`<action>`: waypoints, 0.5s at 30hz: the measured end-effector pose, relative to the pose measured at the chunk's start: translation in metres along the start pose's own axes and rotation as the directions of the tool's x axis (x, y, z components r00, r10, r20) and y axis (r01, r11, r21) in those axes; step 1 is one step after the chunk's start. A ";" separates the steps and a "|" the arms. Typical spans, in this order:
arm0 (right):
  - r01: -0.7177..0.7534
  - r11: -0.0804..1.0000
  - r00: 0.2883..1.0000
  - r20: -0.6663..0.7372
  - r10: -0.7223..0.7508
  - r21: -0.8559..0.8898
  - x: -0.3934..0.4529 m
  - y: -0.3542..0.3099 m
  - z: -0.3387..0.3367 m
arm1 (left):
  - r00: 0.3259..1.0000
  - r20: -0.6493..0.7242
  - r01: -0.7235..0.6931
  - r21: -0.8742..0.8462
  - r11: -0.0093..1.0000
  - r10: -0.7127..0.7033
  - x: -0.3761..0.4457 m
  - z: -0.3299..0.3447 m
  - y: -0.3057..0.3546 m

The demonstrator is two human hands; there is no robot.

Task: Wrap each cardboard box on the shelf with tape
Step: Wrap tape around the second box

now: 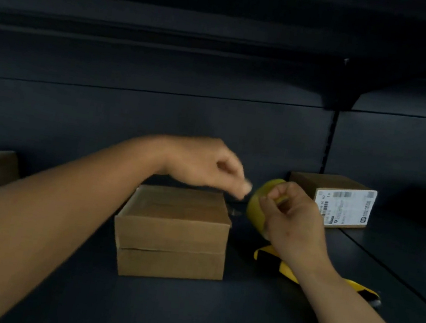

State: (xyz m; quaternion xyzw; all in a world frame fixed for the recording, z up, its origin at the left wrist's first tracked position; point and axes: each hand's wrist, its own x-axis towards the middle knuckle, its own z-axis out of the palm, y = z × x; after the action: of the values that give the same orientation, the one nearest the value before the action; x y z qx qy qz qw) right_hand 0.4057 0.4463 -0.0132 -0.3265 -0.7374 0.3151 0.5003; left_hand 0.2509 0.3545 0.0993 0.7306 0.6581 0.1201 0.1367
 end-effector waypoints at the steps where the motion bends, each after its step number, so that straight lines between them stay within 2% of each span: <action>1: -0.004 1.000 1.000 0.008 0.004 0.005 0.000 -0.001 0.000 | 0.995 0.097 -0.021 0.033 0.999 0.017 -0.010 0.001 0.000; 2: -0.006 1.000 1.000 0.016 0.005 0.011 0.000 -0.001 0.000 | 0.985 0.175 -0.022 0.068 0.997 0.010 -0.017 0.004 -0.001; 4: -0.004 1.000 1.000 0.025 0.003 0.031 0.001 -0.003 0.002 | 0.973 0.229 -0.010 0.124 0.992 -0.019 -0.023 0.015 -0.009; 8: -0.012 0.998 1.000 0.023 0.011 0.062 0.000 -0.004 0.004 | 0.982 0.179 0.031 0.146 0.989 -0.058 -0.017 0.034 -0.016; 15: -0.012 0.997 0.999 0.044 0.009 0.076 -0.003 -0.006 0.003 | 0.974 0.170 0.109 0.214 0.971 -0.147 -0.010 0.038 -0.013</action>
State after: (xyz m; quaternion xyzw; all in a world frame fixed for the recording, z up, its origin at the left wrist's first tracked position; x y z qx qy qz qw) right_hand 0.4027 0.4401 -0.0113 -0.3041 -0.7339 0.3524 0.4947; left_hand 0.2513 0.3439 0.0597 0.7046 0.6973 -0.0250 0.1291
